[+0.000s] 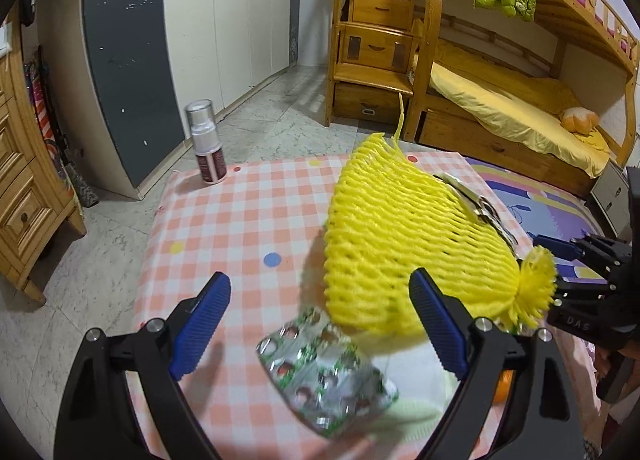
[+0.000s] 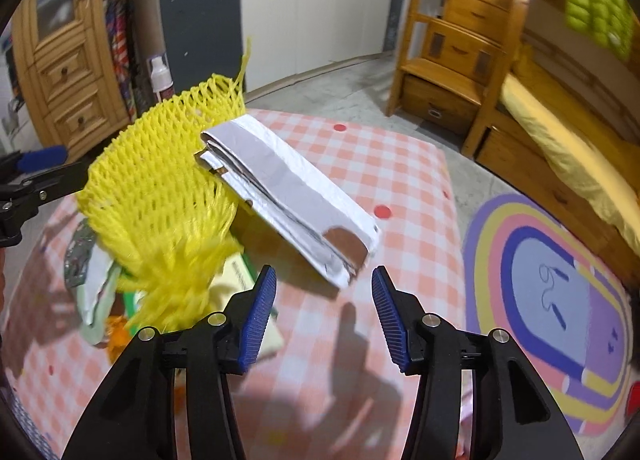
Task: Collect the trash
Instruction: 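Grasp the white folded paper packet with the right tool, then grasp the yellow foam net with the left tool while the right tool holds the packet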
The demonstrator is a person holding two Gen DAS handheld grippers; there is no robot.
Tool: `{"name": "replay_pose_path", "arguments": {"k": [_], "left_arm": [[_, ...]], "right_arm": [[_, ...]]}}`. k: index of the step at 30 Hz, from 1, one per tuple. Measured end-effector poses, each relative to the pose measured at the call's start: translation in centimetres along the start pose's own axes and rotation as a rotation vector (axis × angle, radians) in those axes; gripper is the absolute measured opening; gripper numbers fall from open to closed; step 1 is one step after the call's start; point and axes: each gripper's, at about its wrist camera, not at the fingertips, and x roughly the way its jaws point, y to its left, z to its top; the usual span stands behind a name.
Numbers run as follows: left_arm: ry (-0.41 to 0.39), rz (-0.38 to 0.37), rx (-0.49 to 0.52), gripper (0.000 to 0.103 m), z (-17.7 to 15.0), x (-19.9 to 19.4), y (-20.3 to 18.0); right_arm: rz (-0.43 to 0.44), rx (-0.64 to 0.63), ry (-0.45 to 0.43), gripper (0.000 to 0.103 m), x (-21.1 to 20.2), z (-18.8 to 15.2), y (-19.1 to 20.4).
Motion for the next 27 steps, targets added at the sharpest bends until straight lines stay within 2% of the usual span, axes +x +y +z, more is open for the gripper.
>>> {"name": "replay_pose_path", "arguments": {"k": [4, 9, 10, 11, 13, 16, 23, 27], "left_arm": [[0.017, -0.018, 0.010, 0.088, 0.5, 1.5, -0.4], [0.031, -0.038, 0.072, 0.083, 0.7, 2.3, -1.4], [0.033, -0.040, 0.075, 0.083, 0.7, 2.3, -1.5], [0.035, -0.040, 0.074, 0.083, 0.8, 2.4, -1.6], [0.030, -0.037, 0.063, 0.083, 0.7, 2.0, -1.3], [0.022, -0.033, 0.036, 0.083, 0.6, 1.0, -0.5], [0.008, -0.010, 0.013, 0.083, 0.4, -0.6, 0.9], [0.008, -0.020, -0.010, 0.083, 1.2, -0.2, 2.0]], "right_arm": [[0.016, -0.048, 0.014, 0.054, 1.6, 1.0, 0.1], [0.025, -0.091, 0.011, 0.053, 3.0, 2.3, 0.0], [0.024, -0.096, 0.011, 0.049, 3.1, 2.4, 0.1], [0.021, -0.099, 0.013, 0.035, 3.3, 2.5, 0.0], [0.009, -0.088, 0.019, 0.017, 3.4, 2.6, -0.2], [0.027, -0.038, -0.013, 0.003, 2.1, 2.3, -0.8], [-0.024, 0.073, -0.092, 0.002, -3.4, 1.0, -1.3], [-0.045, 0.116, -0.132, 0.002, -6.4, 0.2, -1.4]]}}
